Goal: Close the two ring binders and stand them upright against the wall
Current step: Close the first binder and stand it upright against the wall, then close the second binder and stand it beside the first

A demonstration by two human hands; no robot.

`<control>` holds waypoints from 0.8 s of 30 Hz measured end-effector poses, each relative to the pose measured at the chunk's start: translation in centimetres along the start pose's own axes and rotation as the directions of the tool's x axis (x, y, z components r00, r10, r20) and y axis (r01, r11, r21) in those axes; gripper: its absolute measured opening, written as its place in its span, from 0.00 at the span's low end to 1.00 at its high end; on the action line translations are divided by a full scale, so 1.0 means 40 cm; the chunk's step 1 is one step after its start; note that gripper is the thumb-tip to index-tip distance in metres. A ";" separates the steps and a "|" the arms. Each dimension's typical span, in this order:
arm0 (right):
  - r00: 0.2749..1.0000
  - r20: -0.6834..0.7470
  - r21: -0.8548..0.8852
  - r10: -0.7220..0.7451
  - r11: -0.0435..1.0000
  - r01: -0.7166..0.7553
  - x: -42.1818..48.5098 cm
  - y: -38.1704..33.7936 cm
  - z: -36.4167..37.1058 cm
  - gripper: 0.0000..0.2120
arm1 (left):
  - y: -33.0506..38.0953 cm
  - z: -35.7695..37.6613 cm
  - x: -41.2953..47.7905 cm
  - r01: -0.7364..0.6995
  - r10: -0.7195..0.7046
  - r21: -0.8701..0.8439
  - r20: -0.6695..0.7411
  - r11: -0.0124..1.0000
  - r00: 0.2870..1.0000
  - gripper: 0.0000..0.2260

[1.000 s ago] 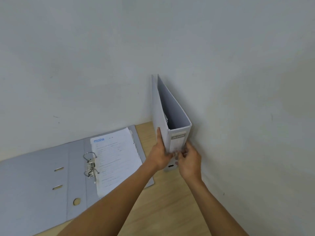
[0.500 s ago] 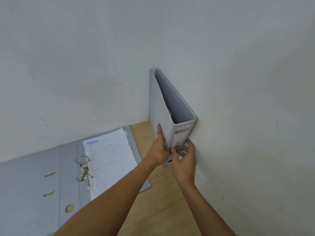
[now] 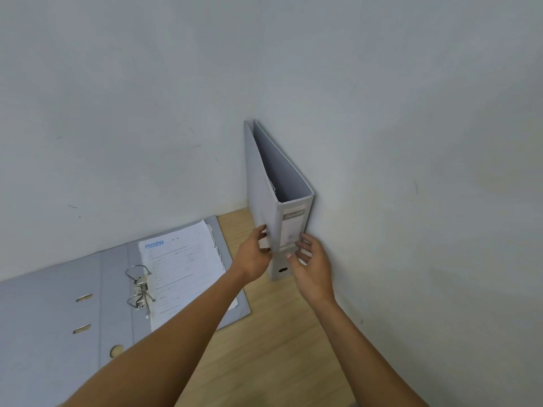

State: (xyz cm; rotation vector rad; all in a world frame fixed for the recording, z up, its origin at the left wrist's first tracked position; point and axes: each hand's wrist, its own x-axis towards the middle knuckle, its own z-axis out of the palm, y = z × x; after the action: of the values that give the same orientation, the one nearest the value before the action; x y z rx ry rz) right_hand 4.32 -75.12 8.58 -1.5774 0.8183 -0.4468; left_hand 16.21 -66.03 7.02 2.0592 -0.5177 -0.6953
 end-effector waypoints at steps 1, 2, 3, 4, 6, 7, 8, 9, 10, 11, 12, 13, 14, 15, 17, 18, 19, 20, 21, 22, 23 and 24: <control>1.000 0.013 0.002 -0.005 1.000 0.005 -0.002 -0.002 -0.001 0.25 | -0.001 -0.004 -0.006 -0.008 0.008 0.009 -0.003 1.000 1.000 0.33; 1.000 0.027 0.007 -0.011 1.000 0.011 -0.005 -0.006 -0.001 0.24 | 0.000 -0.008 -0.015 -0.018 0.018 0.021 0.004 1.000 1.000 0.32; 0.999 0.042 0.009 -0.018 1.000 0.018 -0.010 -0.010 -0.002 0.24 | 0.002 -0.012 -0.025 -0.026 0.026 0.034 0.017 0.999 1.000 0.33; 0.998 0.057 0.008 -0.023 1.000 0.023 -0.015 -0.014 -0.003 0.23 | 0.002 -0.015 -0.034 -0.031 0.029 0.042 0.030 0.999 0.999 0.34; 0.996 0.085 0.002 -0.036 0.999 0.036 -0.025 -0.020 -0.001 0.22 | 0.007 -0.022 -0.058 -0.045 0.043 0.054 0.034 0.998 0.999 0.34; 0.994 0.099 -0.003 -0.042 0.999 0.042 -0.033 -0.024 0.004 0.22 | 0.008 -0.027 -0.072 -0.051 0.049 0.059 0.028 0.997 0.998 0.34; 0.993 0.109 -0.008 -0.045 0.999 0.047 -0.037 -0.029 0.007 0.23 | 0.007 -0.030 -0.079 -0.052 0.051 0.054 0.025 0.997 0.998 0.34; 0.991 0.127 -0.009 -0.044 0.999 0.045 -0.046 -0.032 0.014 0.23 | 0.003 -0.036 -0.094 -0.048 0.047 0.054 0.017 0.997 0.999 0.34; 0.988 0.149 -0.005 -0.043 0.999 0.044 -0.057 -0.034 0.022 0.22 | 0.001 -0.042 -0.113 -0.046 0.046 0.049 0.003 0.998 0.999 0.33; 0.983 0.181 0.000 -0.043 0.999 0.044 -0.070 -0.040 0.033 0.21 | -0.003 -0.053 -0.135 -0.047 0.048 0.044 -0.020 0.998 0.999 0.32; 0.980 0.193 0.004 -0.040 0.999 0.040 -0.075 -0.040 0.039 0.20 | -0.005 -0.059 -0.146 -0.049 0.050 0.037 -0.029 0.998 0.998 0.31; 0.976 0.214 0.002 -0.041 0.999 0.042 -0.082 -0.043 0.046 0.20 | -0.008 -0.068 -0.161 -0.047 0.048 0.028 -0.044 0.999 0.998 0.29; 0.966 0.255 -0.005 -0.046 0.999 0.049 -0.096 -0.049 0.061 0.19 | -0.019 -0.083 -0.185 -0.034 0.035 0.008 -0.072 0.999 0.997 0.28; 0.955 0.292 -0.013 -0.049 0.998 0.055 -0.108 -0.053 0.072 0.18 | -0.029 -0.098 -0.208 -0.020 0.018 -0.018 -0.099 1.000 0.995 0.27; 0.931 0.363 -0.034 -0.047 0.997 0.064 -0.133 -0.054 0.101 0.16 | -0.056 -0.128 -0.255 0.021 -0.033 -0.082 -0.154 0.996 0.988 0.24; 0.919 0.393 -0.046 -0.045 0.997 0.069 -0.150 -0.056 0.123 0.15 | -0.077 -0.147 -0.282 0.045 -0.067 -0.120 -0.185 0.992 0.980 0.23; 0.912 0.408 -0.055 -0.041 0.996 0.069 -0.161 -0.053 0.137 0.14 | -0.093 -0.156 -0.300 0.068 -0.100 -0.160 -0.207 0.985 0.973 0.22; 0.901 0.433 -0.059 -0.035 0.996 0.066 -0.179 -0.049 0.163 0.13 | -0.115 -0.171 -0.327 0.096 -0.145 -0.208 -0.235 0.974 0.961 0.21; 0.892 0.452 -0.064 -0.024 0.996 0.060 -0.194 -0.045 0.187 0.12 | -0.132 -0.182 -0.350 0.116 -0.181 -0.255 -0.251 0.960 0.951 0.20; 0.884 0.467 -0.076 -0.010 0.996 0.051 -0.206 -0.039 0.203 0.11 | -0.147 -0.186 -0.366 0.130 -0.209 -0.297 -0.253 0.946 0.945 0.19; 0.869 0.495 -0.091 0.003 0.995 0.048 -0.228 -0.035 0.236 0.11 | -0.171 -0.202 -0.393 0.143 -0.238 -0.336 -0.261 0.931 0.936 0.18; 0.858 0.514 -0.108 0.021 0.993 0.040 -0.241 -0.027 0.258 0.10 | -0.190 -0.213 -0.411 0.154 -0.261 -0.369 -0.263 0.917 0.929 0.18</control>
State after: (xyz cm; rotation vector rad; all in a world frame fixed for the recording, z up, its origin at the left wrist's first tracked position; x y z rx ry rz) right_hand 5.28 -60.99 9.35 -1.7003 0.4247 0.0304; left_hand 10.04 -47.10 9.14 1.8557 0.0101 -0.5276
